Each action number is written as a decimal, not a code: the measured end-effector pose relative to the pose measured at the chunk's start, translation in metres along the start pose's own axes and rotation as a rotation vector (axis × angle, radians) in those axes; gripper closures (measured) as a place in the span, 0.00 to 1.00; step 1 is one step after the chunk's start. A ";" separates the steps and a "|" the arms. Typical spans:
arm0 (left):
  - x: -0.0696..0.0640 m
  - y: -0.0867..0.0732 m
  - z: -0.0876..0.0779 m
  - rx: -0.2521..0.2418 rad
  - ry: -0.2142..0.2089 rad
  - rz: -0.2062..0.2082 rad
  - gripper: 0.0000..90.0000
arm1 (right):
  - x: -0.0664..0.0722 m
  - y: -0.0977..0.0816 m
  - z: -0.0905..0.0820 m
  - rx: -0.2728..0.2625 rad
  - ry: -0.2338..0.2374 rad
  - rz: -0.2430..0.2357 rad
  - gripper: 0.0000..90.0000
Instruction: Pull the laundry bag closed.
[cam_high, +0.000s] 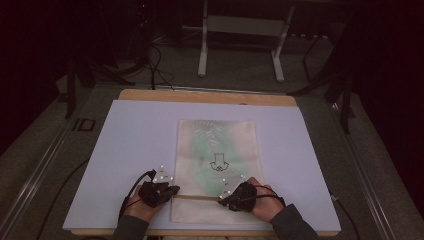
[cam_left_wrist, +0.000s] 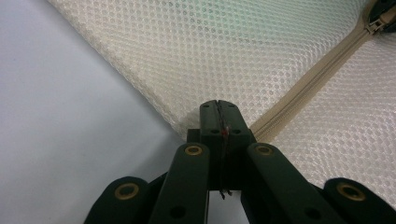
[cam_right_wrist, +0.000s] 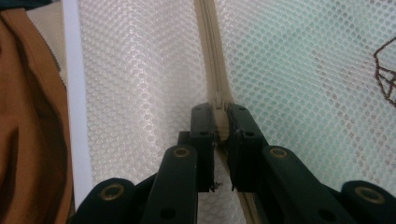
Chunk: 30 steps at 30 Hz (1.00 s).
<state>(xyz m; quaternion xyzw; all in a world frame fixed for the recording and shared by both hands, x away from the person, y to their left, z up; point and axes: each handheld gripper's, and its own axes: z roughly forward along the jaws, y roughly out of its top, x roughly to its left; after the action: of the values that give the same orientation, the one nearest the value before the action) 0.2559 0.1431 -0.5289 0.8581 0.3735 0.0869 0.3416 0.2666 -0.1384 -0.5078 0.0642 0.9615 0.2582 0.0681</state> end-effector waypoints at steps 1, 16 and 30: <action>0.000 0.000 0.000 0.000 0.000 0.000 0.99 | 0.000 0.000 -0.001 -0.003 0.001 0.003 0.92; 0.000 0.000 0.000 -0.001 0.000 -0.003 0.99 | -0.001 -0.005 -0.003 0.006 0.003 0.002 0.92; 0.000 0.000 0.000 -0.002 0.000 -0.004 0.99 | -0.002 -0.011 -0.006 0.011 -0.002 0.007 0.92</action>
<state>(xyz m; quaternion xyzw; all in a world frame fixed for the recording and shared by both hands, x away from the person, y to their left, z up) 0.2558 0.1431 -0.5291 0.8570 0.3751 0.0865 0.3425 0.2664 -0.1511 -0.5076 0.0684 0.9626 0.2532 0.0679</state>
